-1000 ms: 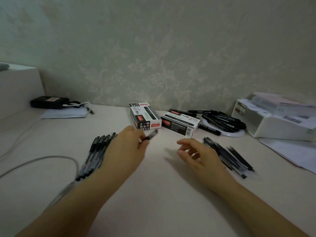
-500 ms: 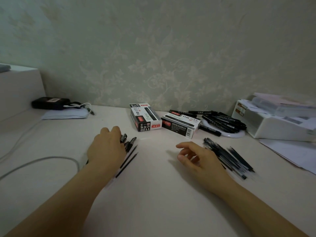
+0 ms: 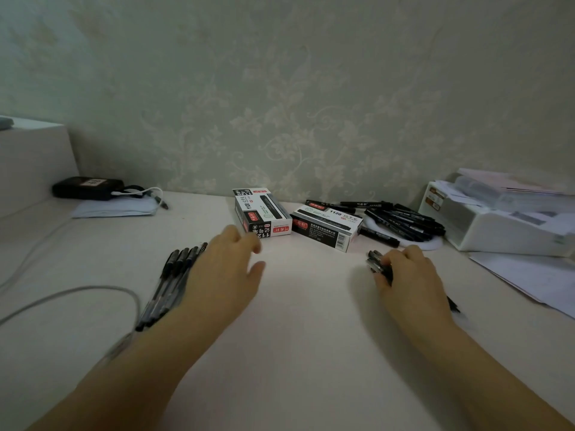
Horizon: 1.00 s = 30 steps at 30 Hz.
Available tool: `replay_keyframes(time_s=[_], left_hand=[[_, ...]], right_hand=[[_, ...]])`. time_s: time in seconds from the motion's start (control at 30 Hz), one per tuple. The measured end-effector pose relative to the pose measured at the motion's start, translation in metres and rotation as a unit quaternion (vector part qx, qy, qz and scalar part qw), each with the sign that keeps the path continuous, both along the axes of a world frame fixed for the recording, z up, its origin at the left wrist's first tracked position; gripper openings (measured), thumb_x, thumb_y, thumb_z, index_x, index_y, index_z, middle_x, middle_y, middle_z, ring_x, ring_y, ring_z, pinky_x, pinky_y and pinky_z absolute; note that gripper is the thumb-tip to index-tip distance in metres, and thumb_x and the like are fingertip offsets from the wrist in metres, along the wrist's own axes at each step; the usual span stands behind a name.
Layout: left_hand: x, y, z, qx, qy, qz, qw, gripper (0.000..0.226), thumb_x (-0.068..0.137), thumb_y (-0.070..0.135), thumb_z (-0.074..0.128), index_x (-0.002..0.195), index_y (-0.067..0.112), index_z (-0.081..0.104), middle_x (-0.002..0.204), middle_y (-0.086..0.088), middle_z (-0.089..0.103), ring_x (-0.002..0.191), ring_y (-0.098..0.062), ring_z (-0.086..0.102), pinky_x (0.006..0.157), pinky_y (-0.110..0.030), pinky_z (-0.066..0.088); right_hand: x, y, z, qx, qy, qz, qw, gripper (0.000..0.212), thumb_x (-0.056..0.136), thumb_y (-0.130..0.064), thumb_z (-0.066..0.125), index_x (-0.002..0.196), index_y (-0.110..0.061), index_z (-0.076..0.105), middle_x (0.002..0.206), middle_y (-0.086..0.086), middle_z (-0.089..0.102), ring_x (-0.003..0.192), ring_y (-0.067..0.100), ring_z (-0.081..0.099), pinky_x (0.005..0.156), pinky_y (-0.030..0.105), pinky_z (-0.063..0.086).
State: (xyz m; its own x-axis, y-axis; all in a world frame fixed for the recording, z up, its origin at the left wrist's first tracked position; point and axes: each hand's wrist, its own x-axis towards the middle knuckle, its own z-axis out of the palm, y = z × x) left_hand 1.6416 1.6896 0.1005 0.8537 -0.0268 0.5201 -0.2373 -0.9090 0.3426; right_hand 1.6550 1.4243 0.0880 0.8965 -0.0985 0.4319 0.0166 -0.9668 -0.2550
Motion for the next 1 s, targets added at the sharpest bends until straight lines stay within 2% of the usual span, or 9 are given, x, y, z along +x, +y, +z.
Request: replay_keyframes(time_s=[0.2, 0.33, 0.47, 0.67, 0.8, 0.9, 1.0], left_hand=[[-0.012, -0.027, -0.009, 0.031, 0.038, -0.153, 0.987, 0.013, 0.093, 0.042, 0.054, 0.101, 0.032, 0.058, 0.088, 0.014, 0.041, 0.077, -0.002, 0.044, 0.068, -0.022, 0.043], [-0.012, -0.027, -0.011, 0.037, 0.066, -0.182, 0.98, 0.012, 0.093, 0.041, 0.055, 0.097, 0.032, 0.06, 0.086, 0.014, 0.042, 0.073, -0.001, 0.043, 0.063, -0.019, 0.038], [-0.011, -0.026, -0.012, 0.04, 0.083, -0.193, 0.977, 0.012, 0.093, 0.04, 0.054, 0.096, 0.031, 0.061, 0.085, 0.015, 0.043, 0.078, -0.003, 0.046, 0.071, -0.02, 0.043], [-0.012, -0.027, -0.013, 0.05, 0.093, -0.199, 0.974, 0.011, 0.094, 0.039, 0.053, 0.097, 0.032, 0.059, 0.084, 0.014, 0.043, 0.075, -0.003, 0.044, 0.072, -0.023, 0.045], [-0.015, -0.033, -0.015, 0.038, 0.097, -0.225, 0.969, 0.01, 0.094, 0.038, 0.054, 0.099, 0.031, 0.06, 0.085, 0.013, 0.046, 0.078, -0.004, 0.048, 0.074, -0.025, 0.048], [-0.017, -0.038, -0.018, 0.026, 0.095, -0.246, 0.964, 0.011, 0.093, 0.038, 0.055, 0.098, 0.031, 0.06, 0.084, 0.013, 0.048, 0.075, -0.002, 0.047, 0.073, -0.025, 0.047], [-0.015, -0.04, -0.021, 0.019, 0.088, -0.251, 0.964, 0.01, 0.092, 0.038, 0.055, 0.097, 0.03, 0.061, 0.082, 0.014, 0.048, 0.071, 0.0, 0.045, 0.073, -0.023, 0.046]], right_hand=[[0.006, -0.009, 0.004, -0.028, 0.026, -0.046, 0.998, 0.019, 0.1, -0.015, 0.048, 0.108, -0.009, 0.064, 0.109, 0.009, 0.052, 0.096, 0.027, 0.052, 0.083, 0.042, 0.046], [0.008, -0.014, 0.004, -0.03, 0.058, -0.053, 0.996, 0.018, 0.099, -0.018, 0.05, 0.107, -0.012, 0.064, 0.106, 0.009, 0.056, 0.096, 0.028, 0.054, 0.083, 0.042, 0.047], [0.01, -0.013, 0.002, -0.015, 0.062, -0.04, 0.997, 0.017, 0.099, -0.023, 0.053, 0.105, -0.012, 0.064, 0.102, 0.008, 0.057, 0.094, 0.027, 0.055, 0.083, 0.043, 0.047], [0.012, -0.011, -0.002, -0.024, 0.067, -0.033, 0.997, 0.021, 0.098, -0.032, 0.056, 0.101, -0.013, 0.062, 0.1, 0.006, 0.057, 0.094, 0.027, 0.056, 0.082, 0.042, 0.048], [0.012, -0.009, -0.004, -0.011, 0.053, -0.028, 0.998, 0.018, 0.097, -0.03, 0.056, 0.098, -0.012, 0.056, 0.099, 0.006, 0.059, 0.089, 0.026, 0.056, 0.078, 0.041, 0.047], [0.013, -0.007, -0.003, 0.0, 0.01, -0.019, 1.0, 0.015, 0.099, -0.027, 0.053, 0.095, -0.012, 0.053, 0.094, 0.007, 0.061, 0.083, 0.026, 0.056, 0.074, 0.043, 0.048], [0.009, 0.003, 0.009, 0.039, -0.148, 0.05, 0.987, 0.011, 0.098, -0.021, 0.055, 0.101, -0.011, 0.058, 0.095, 0.004, 0.062, 0.082, 0.02, 0.051, 0.071, 0.038, 0.046]])
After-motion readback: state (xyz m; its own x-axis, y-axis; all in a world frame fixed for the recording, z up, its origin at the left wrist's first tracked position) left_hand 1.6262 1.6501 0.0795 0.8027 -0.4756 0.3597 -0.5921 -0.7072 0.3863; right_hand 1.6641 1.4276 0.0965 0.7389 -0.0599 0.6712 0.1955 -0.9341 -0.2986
